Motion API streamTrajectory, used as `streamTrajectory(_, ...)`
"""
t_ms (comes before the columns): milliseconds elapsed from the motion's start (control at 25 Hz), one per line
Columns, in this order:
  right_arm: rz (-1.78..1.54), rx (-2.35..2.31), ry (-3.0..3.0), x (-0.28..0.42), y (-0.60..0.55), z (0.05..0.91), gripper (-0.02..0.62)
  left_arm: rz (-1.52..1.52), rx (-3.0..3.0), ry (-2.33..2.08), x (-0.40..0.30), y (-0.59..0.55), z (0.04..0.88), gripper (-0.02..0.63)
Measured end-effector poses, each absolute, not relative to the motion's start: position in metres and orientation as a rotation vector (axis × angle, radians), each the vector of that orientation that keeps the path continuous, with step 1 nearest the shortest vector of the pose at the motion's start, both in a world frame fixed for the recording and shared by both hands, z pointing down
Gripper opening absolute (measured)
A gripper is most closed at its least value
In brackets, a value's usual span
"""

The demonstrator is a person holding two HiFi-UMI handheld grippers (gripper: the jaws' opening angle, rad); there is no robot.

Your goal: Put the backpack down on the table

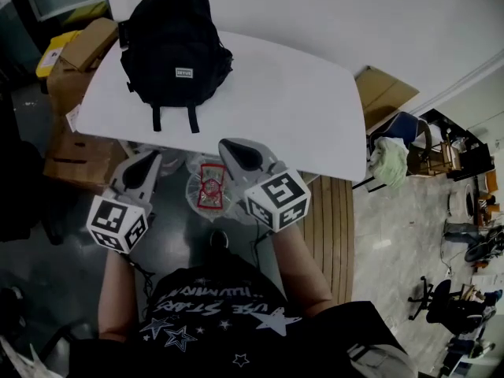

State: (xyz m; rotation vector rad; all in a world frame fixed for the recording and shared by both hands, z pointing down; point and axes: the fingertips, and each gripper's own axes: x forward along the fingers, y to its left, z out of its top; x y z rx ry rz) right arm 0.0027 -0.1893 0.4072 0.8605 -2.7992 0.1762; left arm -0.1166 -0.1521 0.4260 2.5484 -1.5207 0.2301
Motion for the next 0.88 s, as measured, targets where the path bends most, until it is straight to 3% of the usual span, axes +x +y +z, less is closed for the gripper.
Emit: streamTrajectory(880, 0.108, 0.902, -2.658, -0.014, -0.06, 0.414, 0.0, 0.218, 2.626, -1.343, -0.113, -0.035, 0.43, 0.008)
